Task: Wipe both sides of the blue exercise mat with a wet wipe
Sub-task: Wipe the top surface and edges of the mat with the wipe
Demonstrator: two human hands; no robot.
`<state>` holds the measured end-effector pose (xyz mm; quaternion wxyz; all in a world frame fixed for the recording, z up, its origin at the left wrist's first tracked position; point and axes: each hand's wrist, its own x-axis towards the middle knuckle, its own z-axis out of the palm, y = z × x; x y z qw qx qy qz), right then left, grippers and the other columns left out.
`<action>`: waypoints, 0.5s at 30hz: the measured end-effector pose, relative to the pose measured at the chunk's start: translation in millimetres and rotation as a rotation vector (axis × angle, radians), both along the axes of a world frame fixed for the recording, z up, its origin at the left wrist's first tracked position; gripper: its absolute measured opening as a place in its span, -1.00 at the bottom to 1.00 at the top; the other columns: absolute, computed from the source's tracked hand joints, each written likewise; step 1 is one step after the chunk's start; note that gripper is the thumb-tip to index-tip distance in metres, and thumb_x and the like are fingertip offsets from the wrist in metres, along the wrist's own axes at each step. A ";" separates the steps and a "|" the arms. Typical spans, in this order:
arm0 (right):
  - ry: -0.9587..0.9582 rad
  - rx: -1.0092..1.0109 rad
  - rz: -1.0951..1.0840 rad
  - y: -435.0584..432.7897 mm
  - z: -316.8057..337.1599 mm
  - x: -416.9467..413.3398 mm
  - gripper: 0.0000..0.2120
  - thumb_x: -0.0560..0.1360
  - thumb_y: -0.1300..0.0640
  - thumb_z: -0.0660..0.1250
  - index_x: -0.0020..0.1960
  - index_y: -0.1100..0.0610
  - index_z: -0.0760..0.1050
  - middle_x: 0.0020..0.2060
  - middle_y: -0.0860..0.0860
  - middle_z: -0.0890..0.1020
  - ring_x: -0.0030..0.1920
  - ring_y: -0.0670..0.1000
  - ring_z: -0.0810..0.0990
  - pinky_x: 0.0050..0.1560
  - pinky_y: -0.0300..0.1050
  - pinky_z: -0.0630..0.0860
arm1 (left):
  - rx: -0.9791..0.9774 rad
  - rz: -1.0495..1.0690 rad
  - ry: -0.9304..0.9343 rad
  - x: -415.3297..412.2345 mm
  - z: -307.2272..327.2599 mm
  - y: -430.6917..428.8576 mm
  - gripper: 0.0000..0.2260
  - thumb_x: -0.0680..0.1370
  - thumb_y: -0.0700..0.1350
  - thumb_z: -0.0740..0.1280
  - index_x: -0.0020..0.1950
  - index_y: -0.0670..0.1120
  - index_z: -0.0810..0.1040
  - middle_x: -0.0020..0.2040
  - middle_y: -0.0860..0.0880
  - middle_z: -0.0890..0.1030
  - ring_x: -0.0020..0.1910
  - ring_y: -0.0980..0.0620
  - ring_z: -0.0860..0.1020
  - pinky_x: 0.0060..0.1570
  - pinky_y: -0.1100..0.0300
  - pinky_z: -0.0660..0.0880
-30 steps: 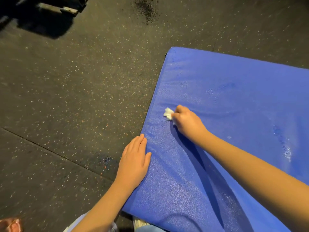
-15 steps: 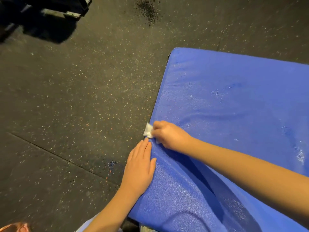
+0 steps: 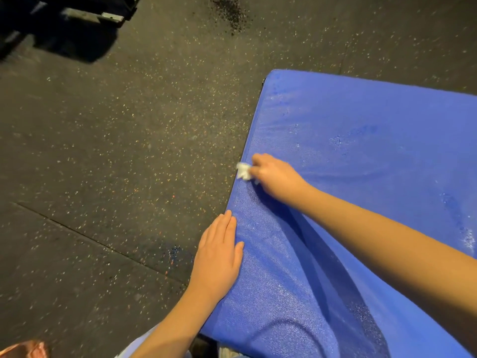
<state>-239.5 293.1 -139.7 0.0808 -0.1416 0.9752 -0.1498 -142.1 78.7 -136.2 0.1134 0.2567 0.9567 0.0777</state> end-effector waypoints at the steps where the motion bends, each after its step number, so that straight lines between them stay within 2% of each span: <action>1: 0.031 0.034 -0.148 5.4 -1.1 -6.4 -0.86 0.56 0.25 0.24 0.04 0.32 0.50 -0.04 0.18 0.42 -0.05 0.18 0.42 -0.30 -0.02 0.24 | 0.000 0.000 0.000 0.8 0.6 -0.3 -0.53 0.56 0.00 0.09 0.34 -0.23 0.49 0.36 -0.16 0.50 0.28 -0.14 0.53 0.26 -0.01 0.33; 3: 0.031 -0.021 -0.271 2.6 -3.9 -3.5 -0.88 0.52 0.28 0.26 -0.03 0.34 0.50 -0.09 0.19 0.42 -0.14 0.16 0.42 -0.31 -0.04 0.22 | 0.001 -0.001 0.000 1.3 1.4 -0.6 -0.53 0.56 0.01 0.09 0.34 -0.23 0.48 0.36 -0.15 0.50 0.28 -0.14 0.53 0.27 0.00 0.30; 5: -0.020 -0.155 -0.099 -12.2 -2.0 17.9 -0.94 0.46 0.33 0.32 -0.15 0.34 0.52 -0.19 0.22 0.45 -0.26 0.19 0.46 -0.37 -0.05 0.26 | -0.001 -0.006 -0.004 0.4 1.9 -0.1 -0.53 0.56 0.00 0.09 0.32 -0.23 0.49 0.34 -0.16 0.51 0.27 -0.14 0.54 0.25 -0.01 0.37; 7: -0.049 -0.150 0.133 -10.5 -3.8 33.9 -0.94 0.41 0.34 0.36 -0.23 0.31 0.50 -0.26 0.20 0.45 -0.36 0.17 0.45 -0.47 -0.07 0.28 | 0.001 -0.008 -0.021 -2.0 2.4 0.8 -0.53 0.55 0.00 0.09 0.30 -0.24 0.50 0.32 -0.17 0.52 0.25 -0.15 0.55 0.20 -0.03 0.46; 8: -0.045 -0.128 0.130 -1.0 -1.9 29.9 -0.94 0.41 0.32 0.37 -0.20 0.30 0.49 -0.25 0.19 0.45 -0.34 0.17 0.45 -0.48 -0.08 0.26 | 0.001 -0.006 -0.030 -3.2 2.4 1.3 -0.53 0.54 0.01 0.10 0.30 -0.25 0.50 0.32 -0.18 0.52 0.25 -0.16 0.55 0.18 -0.04 0.48; 10: 0.004 -0.080 -0.101 22.5 -1.9 11.9 -0.91 0.50 0.27 0.28 -0.07 0.31 0.46 -0.16 0.20 0.43 -0.21 0.19 0.45 -0.37 -0.04 0.19 | -0.002 -0.003 -0.034 -3.9 2.0 2.1 -0.53 0.54 0.00 0.09 0.30 -0.26 0.50 0.32 -0.18 0.52 0.25 -0.17 0.54 0.17 -0.05 0.49; 12: 0.059 -0.051 -0.380 40.7 -4.6 3.5 -0.89 0.53 0.30 0.22 -0.02 0.35 0.46 -0.10 0.23 0.41 -0.17 0.20 0.41 -0.31 -0.02 0.17 | -0.012 0.001 -0.034 -2.2 2.7 1.9 -0.53 0.55 0.00 0.09 0.31 -0.25 0.50 0.32 -0.18 0.52 0.25 -0.16 0.55 0.17 -0.04 0.48; 13: 0.065 -0.057 -0.421 39.4 -4.5 7.0 -0.89 0.52 0.31 0.24 -0.04 0.37 0.48 -0.09 0.25 0.42 -0.18 0.20 0.41 -0.31 0.00 0.20 | -0.012 -0.001 -0.035 -1.7 3.3 1.9 -0.53 0.55 0.00 0.09 0.31 -0.25 0.50 0.31 -0.18 0.53 0.25 -0.16 0.55 0.17 -0.04 0.49; 15: 0.022 -0.123 -0.282 23.5 -0.2 27.8 -0.88 0.49 0.28 0.30 -0.09 0.37 0.51 -0.11 0.27 0.45 -0.22 0.23 0.45 -0.30 0.01 0.28 | 0.001 -0.003 -0.036 -3.0 4.8 2.3 -0.53 0.54 0.01 0.10 0.29 -0.25 0.51 0.30 -0.17 0.54 0.24 -0.16 0.55 0.15 -0.05 0.51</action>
